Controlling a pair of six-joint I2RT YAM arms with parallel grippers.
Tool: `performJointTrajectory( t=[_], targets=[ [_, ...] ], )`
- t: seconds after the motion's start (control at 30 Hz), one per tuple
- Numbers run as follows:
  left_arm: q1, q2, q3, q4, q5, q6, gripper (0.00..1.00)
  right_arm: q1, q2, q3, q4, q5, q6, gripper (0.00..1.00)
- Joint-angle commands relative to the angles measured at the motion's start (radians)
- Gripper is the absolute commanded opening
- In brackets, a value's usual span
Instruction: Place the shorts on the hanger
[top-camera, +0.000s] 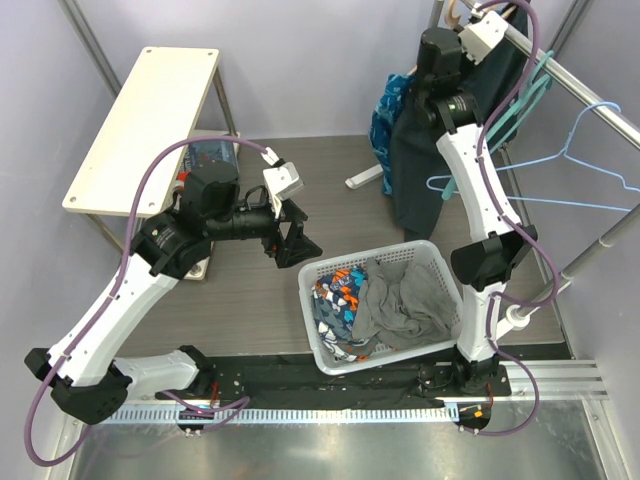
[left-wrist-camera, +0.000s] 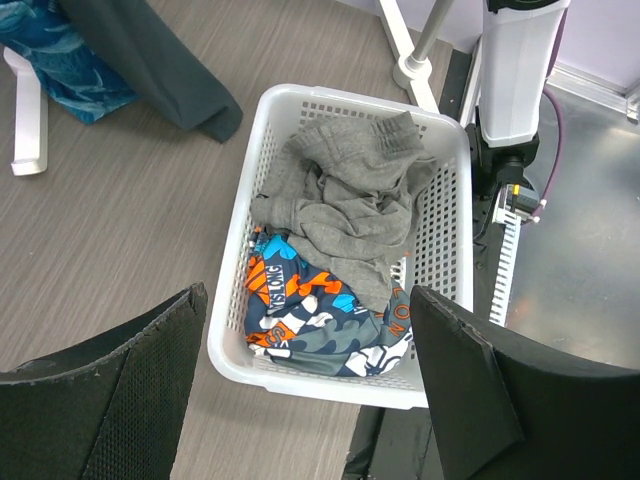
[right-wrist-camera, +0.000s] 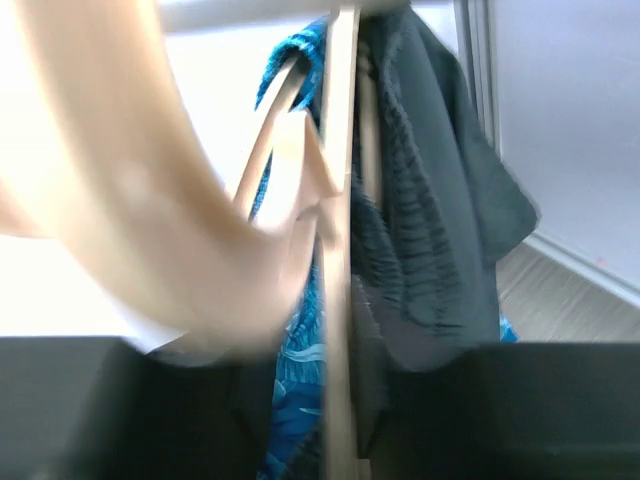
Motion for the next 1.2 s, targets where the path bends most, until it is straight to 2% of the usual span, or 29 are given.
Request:
performJointTrajectory(
  t=[0.0, 0.07, 0.27, 0.6, 0.83, 0.97, 1.07, 1.17],
  targets=[
    [-0.004, -0.022, 0.026, 0.002, 0.001, -0.002, 0.81, 0.029, -0.034, -0.035, 0.071, 0.006, -0.033, 0.46],
    [-0.004, -0.025, 0.026, 0.002, 0.005, -0.005, 0.81, 0.046, -0.059, -0.067, 0.092, 0.019, -0.052, 0.55],
    [-0.004, -0.039, 0.01, 0.011, 0.018, -0.025, 0.81, 0.103, -0.142, -0.116, 0.114, 0.062, -0.093, 0.71],
    [-0.004, -0.065, 0.009, 0.007, 0.019, -0.054, 0.81, 0.163, -0.31, -0.29, 0.143, 0.122, -0.126, 0.78],
    [-0.003, -0.08, 0.004, 0.028, -0.013, -0.058, 0.84, 0.226, -0.441, -0.421, 0.119, 0.011, -0.123, 0.81],
    [0.011, -0.092, 0.019, 0.021, -0.047, -0.042, 0.87, 0.282, -0.537, -0.534, 0.218, -0.105, -0.214, 0.82],
    [0.083, -0.101, 0.03, 0.018, -0.045, -0.076, 0.9, 0.318, -0.617, -0.607, 0.261, -0.19, -0.268, 0.84],
    [0.224, -0.123, 0.046, 0.002, -0.018, -0.099, 0.97, 0.332, -0.707, -0.667, 0.248, -0.372, -0.29, 0.87]
  ],
)
